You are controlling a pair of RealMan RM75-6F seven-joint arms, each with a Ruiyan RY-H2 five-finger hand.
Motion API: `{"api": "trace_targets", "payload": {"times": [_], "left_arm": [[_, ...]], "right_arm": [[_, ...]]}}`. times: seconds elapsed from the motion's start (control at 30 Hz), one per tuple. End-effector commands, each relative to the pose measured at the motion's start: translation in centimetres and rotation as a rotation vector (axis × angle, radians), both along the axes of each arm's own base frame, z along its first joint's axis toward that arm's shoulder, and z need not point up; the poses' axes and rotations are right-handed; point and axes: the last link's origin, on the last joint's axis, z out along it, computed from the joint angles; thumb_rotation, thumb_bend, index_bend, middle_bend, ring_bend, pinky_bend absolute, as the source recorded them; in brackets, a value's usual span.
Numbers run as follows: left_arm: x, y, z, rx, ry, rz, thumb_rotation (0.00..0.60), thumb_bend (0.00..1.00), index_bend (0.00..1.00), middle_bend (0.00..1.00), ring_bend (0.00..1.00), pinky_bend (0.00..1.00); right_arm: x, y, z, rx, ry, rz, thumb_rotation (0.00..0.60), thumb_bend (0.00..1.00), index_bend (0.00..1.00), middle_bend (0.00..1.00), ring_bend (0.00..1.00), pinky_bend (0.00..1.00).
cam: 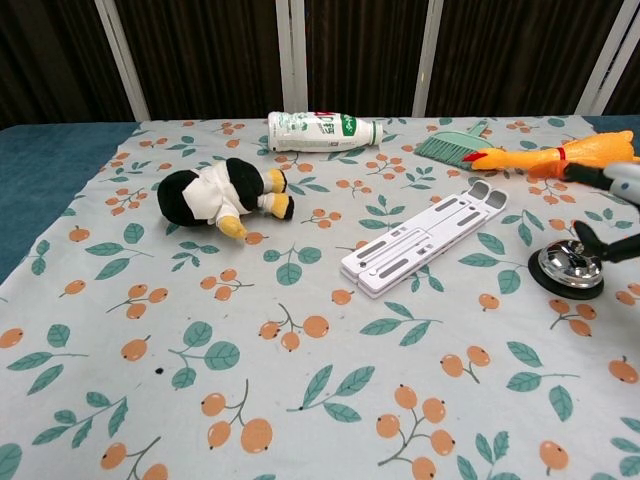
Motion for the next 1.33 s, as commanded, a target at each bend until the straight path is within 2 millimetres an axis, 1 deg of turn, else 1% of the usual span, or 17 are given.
{"api": "trace_targets", "payload": {"times": [0.03, 0.13, 0.17, 0.23, 0.3, 0.4, 0.5, 0.6, 0.73, 0.9, 1.07, 1.33], "left_arm": [[0.0, 0.0, 0.0, 0.0, -0.001, 0.0, 0.6, 0.57, 0.11, 0.0, 0.0, 0.0], [0.0, 0.0, 0.0, 0.001, -0.002, -0.001, 0.6, 0.57, 0.11, 0.0, 0.0, 0.0], [0.0, 0.0, 0.1, 0.001, -0.003, -0.002, 0.6, 0.57, 0.11, 0.0, 0.0, 0.0], [0.1, 0.0, 0.1, 0.002, -0.005, -0.002, 0.6, 0.57, 0.11, 0.0, 0.0, 0.0], [0.1, -0.1, 0.1, 0.001, -0.007, -0.004, 0.6, 0.57, 0.11, 0.0, 0.0, 0.0], [0.2, -0.1, 0.0, -0.005, -0.009, -0.008, 0.6, 0.57, 0.11, 0.0, 0.0, 0.0], [0.3, -0.2, 0.0, -0.006, -0.012, -0.011, 0.6, 0.57, 0.11, 0.0, 0.0, 0.0], [0.3, -0.3, 0.1, -0.007, -0.015, -0.014, 0.6, 0.57, 0.11, 0.0, 0.0, 0.0], [0.3, -0.4, 0.2, -0.004, -0.023, -0.016, 0.6, 0.57, 0.11, 0.0, 0.0, 0.0], [0.4, -0.6, 0.3, -0.013, -0.03, -0.021, 0.6, 0.57, 0.11, 0.0, 0.0, 0.0], [0.4, -0.7, 0.3, -0.016, -0.031, -0.026, 0.6, 0.57, 0.11, 0.0, 0.0, 0.0], [0.4, -0.6, 0.1, -0.025, -0.021, -0.029, 0.6, 0.57, 0.11, 0.0, 0.0, 0.0]], "right_arm": [[0.3, -0.1, 3.2, -0.081, -0.025, 0.003, 0.6, 0.69, 0.0, 0.0, 0.0, 0.0], [0.0, 0.6, 5.0, -0.116, -0.021, -0.004, 0.6, 0.69, 0.0, 0.0, 0.0, 0.0], [-0.3, 1.1, 5.7, -0.124, -0.005, -0.008, 0.6, 0.69, 0.0, 0.0, 0.0, 0.0], [-0.9, 2.2, 6.6, -0.127, 0.023, -0.016, 0.6, 0.69, 0.0, 0.0, 0.0, 0.0], [-1.4, 3.5, 7.3, -0.13, 0.039, -0.028, 0.6, 0.69, 0.0, 0.0, 0.0, 0.0], [-2.3, 6.1, 8.6, -0.141, 0.065, -0.054, 0.6, 0.69, 0.0, 0.0, 0.0, 0.0], [-2.9, 8.0, 9.4, -0.15, 0.099, -0.07, 0.6, 0.69, 0.0, 0.0, 0.0, 0.0], [-3.4, 10.4, 10.6, -0.178, 0.145, -0.087, 0.6, 0.69, 0.0, 0.0, 0.0, 0.0], [-3.8, 13.0, 12.2, -0.225, 0.18, -0.112, 0.6, 0.69, 0.0, 0.0, 0.0, 0.0], [-4.0, 15.1, 13.7, -0.301, 0.178, -0.131, 0.6, 0.69, 0.0, 0.0, 0.0, 0.0], [-4.1, 16.0, 14.1, -0.336, 0.166, -0.133, 0.6, 0.69, 0.0, 0.0, 0.0, 0.0], [-4.4, 15.8, 13.9, -0.331, 0.18, -0.127, 0.6, 0.69, 0.0, 0.0, 0.0, 0.0]]}}
